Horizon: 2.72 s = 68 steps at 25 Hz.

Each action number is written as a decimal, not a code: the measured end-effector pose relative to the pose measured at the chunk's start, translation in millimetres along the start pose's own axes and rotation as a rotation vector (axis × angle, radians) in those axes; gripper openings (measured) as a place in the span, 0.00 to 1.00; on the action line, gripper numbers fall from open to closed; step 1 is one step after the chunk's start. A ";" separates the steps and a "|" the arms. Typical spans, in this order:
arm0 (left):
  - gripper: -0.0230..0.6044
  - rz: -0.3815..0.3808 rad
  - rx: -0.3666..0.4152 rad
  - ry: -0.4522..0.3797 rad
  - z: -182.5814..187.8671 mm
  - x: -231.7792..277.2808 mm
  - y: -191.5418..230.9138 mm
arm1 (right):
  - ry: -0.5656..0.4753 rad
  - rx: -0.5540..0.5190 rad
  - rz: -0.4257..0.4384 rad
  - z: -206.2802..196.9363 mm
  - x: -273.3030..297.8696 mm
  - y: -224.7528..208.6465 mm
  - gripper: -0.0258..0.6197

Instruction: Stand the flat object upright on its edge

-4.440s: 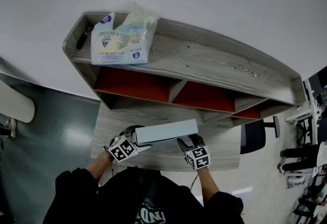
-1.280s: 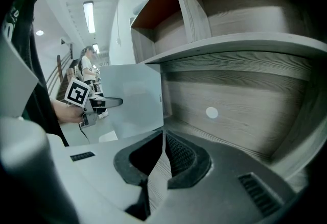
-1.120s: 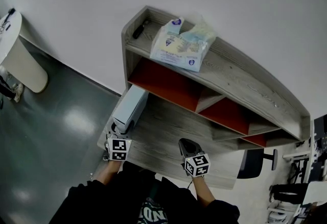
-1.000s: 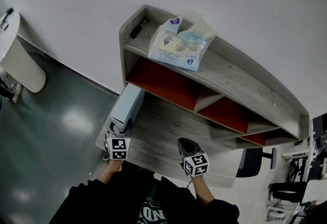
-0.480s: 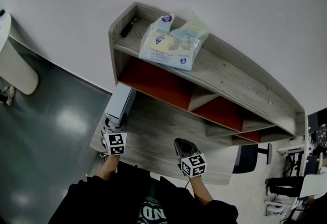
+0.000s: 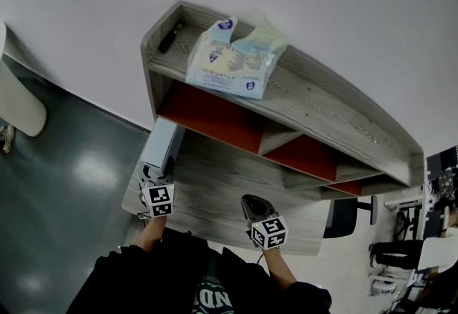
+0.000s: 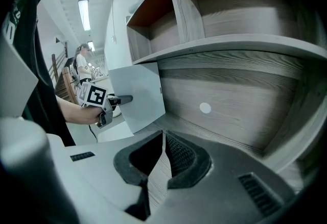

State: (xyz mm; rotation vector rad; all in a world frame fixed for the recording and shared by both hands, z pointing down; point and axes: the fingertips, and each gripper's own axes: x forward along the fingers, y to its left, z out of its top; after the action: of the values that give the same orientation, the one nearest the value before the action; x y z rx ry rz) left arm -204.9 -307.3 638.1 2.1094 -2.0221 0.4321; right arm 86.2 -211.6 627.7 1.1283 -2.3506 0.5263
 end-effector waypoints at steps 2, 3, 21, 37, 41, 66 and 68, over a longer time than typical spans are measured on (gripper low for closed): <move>0.50 0.000 -0.005 -0.003 0.4 0.5 1.4 | 0.000 0.007 -0.003 -0.8 -0.6 0.1 0.10; 0.50 0.000 -0.007 -0.004 0.6 0.7 1.3 | 0.000 0.010 -0.004 -1.1 -0.6 0.1 0.10; 0.57 -0.160 0.051 0.076 -10.2 -0.9 -6.9 | -0.062 0.103 -0.064 10.4 3.8 29.4 0.10; 0.52 -0.231 0.108 0.095 -23.1 -66.1 -1.6 | -0.136 0.222 -0.191 5.8 -20.7 63.2 0.10; 0.43 -0.252 0.073 0.113 -27.3 -98.9 -4.6 | -0.142 0.158 -0.168 1.6 -33.3 82.9 0.10; 0.06 -0.526 0.124 -0.035 0.8 -264.6 -77.5 | -0.294 0.077 -0.172 -19.4 -118.2 177.1 0.10; 0.06 -0.535 0.135 -0.052 1.6 -268.6 -80.6 | -0.294 0.076 -0.167 -21.1 -119.3 179.9 0.10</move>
State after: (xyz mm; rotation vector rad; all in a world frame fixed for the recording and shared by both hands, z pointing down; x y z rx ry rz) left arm -132.1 -50.5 551.9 2.6388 -1.3905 0.4300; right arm 13.0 -21.4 553.2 1.5111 -2.4658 0.4163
